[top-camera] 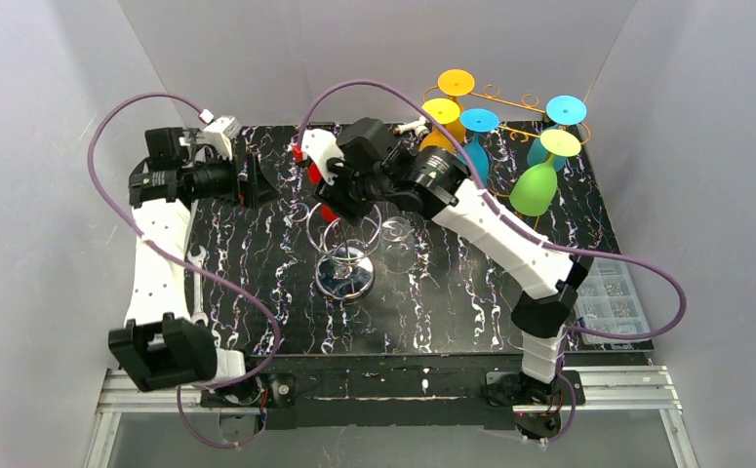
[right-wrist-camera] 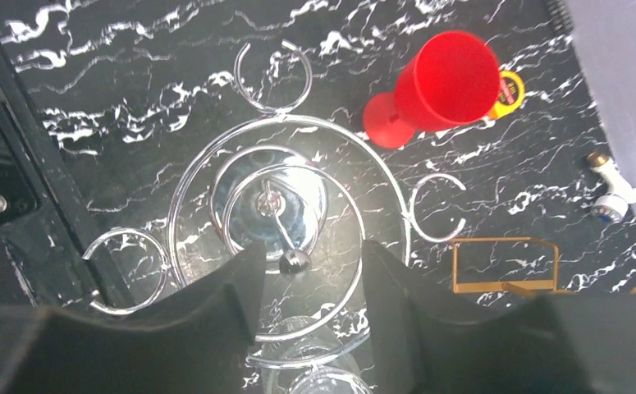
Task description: Place the wine glass upside down on the wine glass rack
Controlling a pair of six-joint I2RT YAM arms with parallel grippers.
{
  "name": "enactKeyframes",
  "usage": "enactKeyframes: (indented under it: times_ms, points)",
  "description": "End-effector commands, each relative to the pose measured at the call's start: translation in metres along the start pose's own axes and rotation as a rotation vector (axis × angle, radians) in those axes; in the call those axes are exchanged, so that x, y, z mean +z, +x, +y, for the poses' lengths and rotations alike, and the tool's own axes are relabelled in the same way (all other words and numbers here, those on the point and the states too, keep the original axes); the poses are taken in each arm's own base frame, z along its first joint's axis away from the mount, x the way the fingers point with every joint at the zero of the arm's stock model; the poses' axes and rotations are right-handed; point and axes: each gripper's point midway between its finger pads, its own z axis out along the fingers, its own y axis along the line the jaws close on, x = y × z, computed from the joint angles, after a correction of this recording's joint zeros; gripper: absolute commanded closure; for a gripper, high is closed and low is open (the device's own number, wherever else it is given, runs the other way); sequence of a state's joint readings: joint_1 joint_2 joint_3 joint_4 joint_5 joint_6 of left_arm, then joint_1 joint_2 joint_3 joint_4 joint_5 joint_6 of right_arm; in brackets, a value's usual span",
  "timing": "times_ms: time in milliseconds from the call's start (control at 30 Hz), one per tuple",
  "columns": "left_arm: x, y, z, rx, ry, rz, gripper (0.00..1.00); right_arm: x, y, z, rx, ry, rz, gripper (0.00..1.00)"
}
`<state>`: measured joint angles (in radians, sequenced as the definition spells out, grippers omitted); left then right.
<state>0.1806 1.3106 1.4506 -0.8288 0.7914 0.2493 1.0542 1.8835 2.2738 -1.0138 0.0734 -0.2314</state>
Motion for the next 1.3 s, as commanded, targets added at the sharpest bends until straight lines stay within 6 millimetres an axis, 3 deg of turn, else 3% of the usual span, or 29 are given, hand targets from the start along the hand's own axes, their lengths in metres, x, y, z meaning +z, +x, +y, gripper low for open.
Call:
enactKeyframes:
  times_ms: [0,167,233,300,367,433,467,567,733,833,933,1267]
  points:
    - [0.027,-0.029,0.031,-0.148,-0.048,-0.061,0.11,-0.032,-0.034,-0.008,0.002,0.037,-0.152,0.41]
    - [0.068,-0.039,0.048,-0.204,-0.060,-0.017,0.10,-0.029,-0.027,-0.005,0.004,0.024,-0.124,0.28]
    - [0.083,-0.045,0.045,-0.168,-0.051,-0.003,0.05,-0.035,-0.027,-0.005,0.013,0.031,-0.130,0.25]
    - [0.098,-0.052,0.041,-0.151,-0.034,0.007,0.03,-0.045,-0.030,-0.007,0.029,0.044,-0.156,0.11]
    - [0.111,-0.061,0.043,-0.160,-0.027,0.010,0.03,-0.055,-0.032,-0.007,0.043,0.050,-0.188,0.08]
    - [0.121,-0.067,0.053,-0.177,-0.038,0.012,0.06,-0.070,-0.037,-0.010,0.058,0.065,-0.233,0.08]
    - [0.133,-0.068,0.045,-0.159,-0.021,0.026,0.08,-0.076,-0.040,-0.011,0.068,0.074,-0.254,0.11]
    - [0.150,-0.071,0.053,-0.125,-0.041,0.041,0.15,-0.099,-0.052,-0.016,0.093,0.097,-0.322,0.19]
    - [0.176,-0.054,0.062,-0.107,-0.059,0.104,0.20,-0.136,-0.066,-0.017,0.134,0.100,-0.428,0.17]
    - [0.190,-0.041,0.069,-0.091,-0.069,0.154,0.32,-0.149,-0.069,-0.019,0.144,0.113,-0.465,0.15]
    - [0.198,-0.032,0.074,-0.093,-0.077,0.186,0.47,-0.155,-0.066,-0.022,0.148,0.132,-0.477,0.15]
    - [0.218,-0.019,0.083,-0.092,-0.079,0.230,0.50,-0.151,-0.053,-0.022,0.157,0.141,-0.460,0.19]
